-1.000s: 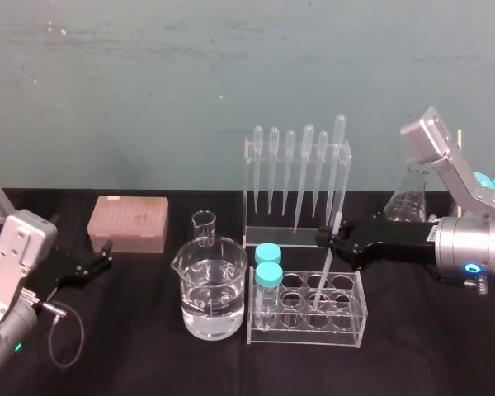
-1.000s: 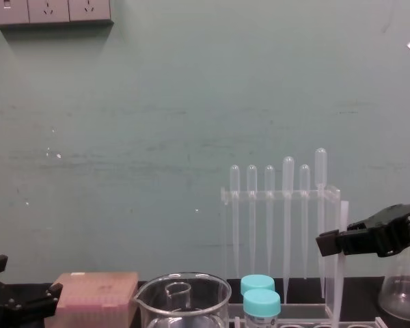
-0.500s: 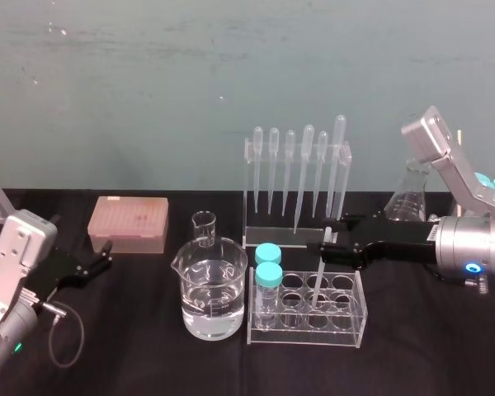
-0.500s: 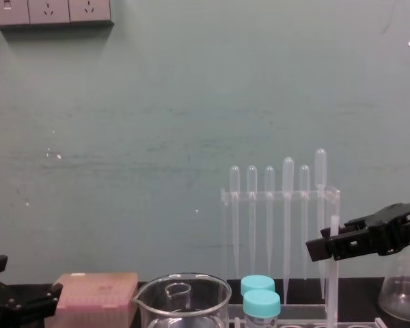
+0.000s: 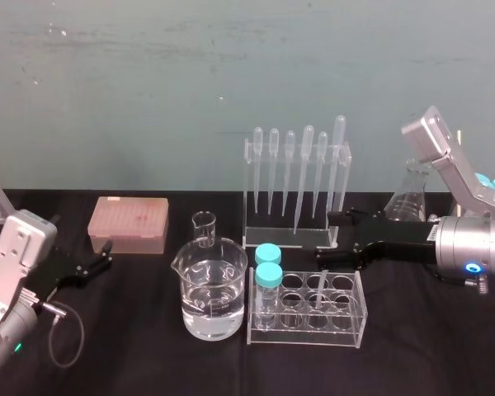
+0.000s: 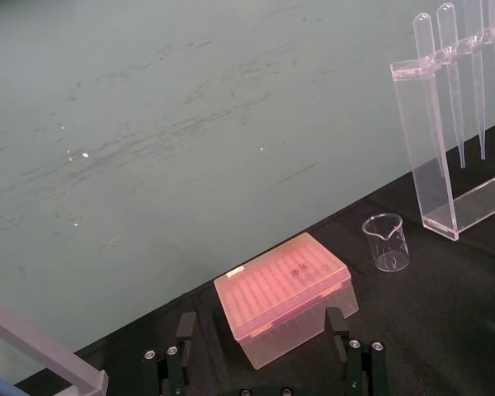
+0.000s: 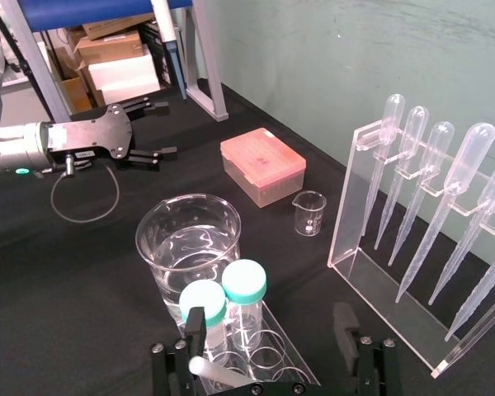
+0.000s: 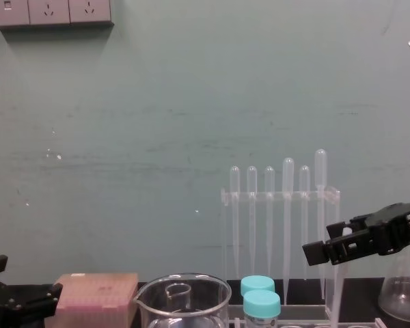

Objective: Pick up the stirring rod with one hand, then place it down.

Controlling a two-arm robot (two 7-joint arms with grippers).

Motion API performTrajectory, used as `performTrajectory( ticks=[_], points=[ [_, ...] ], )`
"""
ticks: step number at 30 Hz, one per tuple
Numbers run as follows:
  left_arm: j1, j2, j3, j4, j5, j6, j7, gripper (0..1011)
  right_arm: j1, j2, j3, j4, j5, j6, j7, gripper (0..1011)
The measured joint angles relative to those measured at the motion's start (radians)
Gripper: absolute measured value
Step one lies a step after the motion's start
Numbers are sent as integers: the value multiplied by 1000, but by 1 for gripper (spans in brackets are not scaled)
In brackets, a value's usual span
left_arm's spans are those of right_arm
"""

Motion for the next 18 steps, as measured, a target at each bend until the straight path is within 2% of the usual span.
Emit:
performTrajectory(
  ticks=[1,10,18],
  points=[
    [0,0,0,0,0,0,0,1000,0,0,0,0,0,0,0,1003],
    [0,0,0,0,0,0,0,1000,-12,18,3,-20,-6,1,0,1003],
    [0,0,0,0,0,0,0,1000,-51,71,9,-78,-16,12,7,1003]
  ],
)
